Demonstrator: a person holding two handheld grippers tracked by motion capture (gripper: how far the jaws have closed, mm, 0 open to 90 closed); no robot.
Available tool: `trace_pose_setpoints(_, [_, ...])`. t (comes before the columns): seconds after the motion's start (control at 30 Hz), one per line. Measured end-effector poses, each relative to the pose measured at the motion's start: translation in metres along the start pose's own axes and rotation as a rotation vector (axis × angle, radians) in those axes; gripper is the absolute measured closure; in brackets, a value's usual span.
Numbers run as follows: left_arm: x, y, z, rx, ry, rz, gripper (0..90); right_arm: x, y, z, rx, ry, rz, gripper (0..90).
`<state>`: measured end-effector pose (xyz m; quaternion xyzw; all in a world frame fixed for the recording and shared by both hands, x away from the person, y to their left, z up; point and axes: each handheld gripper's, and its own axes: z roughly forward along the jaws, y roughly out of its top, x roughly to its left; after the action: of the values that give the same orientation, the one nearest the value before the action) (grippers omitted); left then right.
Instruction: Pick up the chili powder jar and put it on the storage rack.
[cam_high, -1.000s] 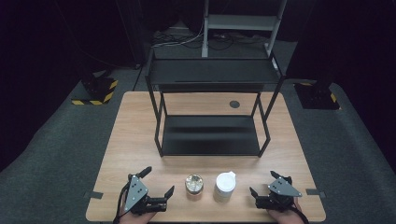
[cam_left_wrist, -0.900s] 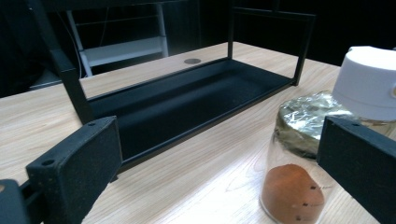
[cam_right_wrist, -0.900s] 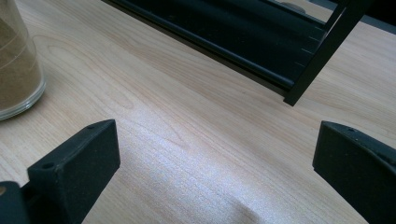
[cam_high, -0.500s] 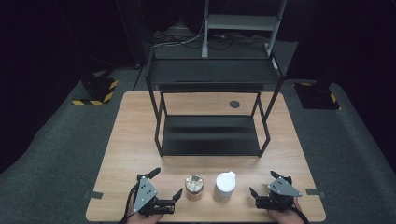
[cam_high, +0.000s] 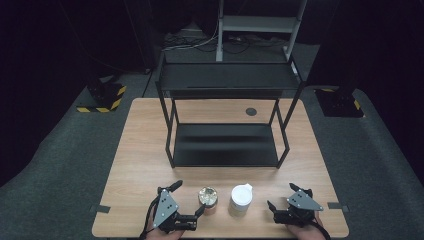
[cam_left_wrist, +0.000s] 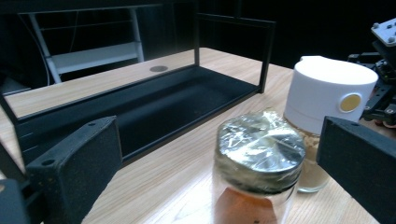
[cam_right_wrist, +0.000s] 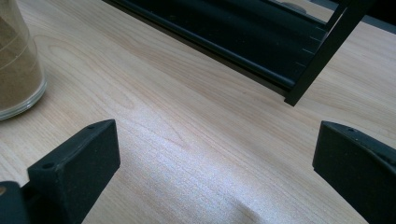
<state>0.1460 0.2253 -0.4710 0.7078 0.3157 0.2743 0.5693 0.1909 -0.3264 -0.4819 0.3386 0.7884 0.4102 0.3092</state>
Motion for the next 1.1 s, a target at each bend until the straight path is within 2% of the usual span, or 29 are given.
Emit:
trace_pose_setpoints(0.77, [-0.003, -0.01, 0.03, 0.019, -0.052, -0.009, 1.8, 0.0, 0.0, 0.0, -0.003, -0.001, 0.004, 0.0])
trace_pose_setpoints(0.9, [-0.004, -0.014, 0.034, 0.022, -0.05, -0.013, 4.9, 0.0, -0.001, 0.0, -0.003, -0.001, 0.004, 0.0])
trace_pose_setpoints(1.1, [-0.002, -0.02, 0.035, 0.018, -0.079, -0.011, 15.2, -0.001, -0.001, 0.0, -0.004, 0.001, 0.008, 0.0])
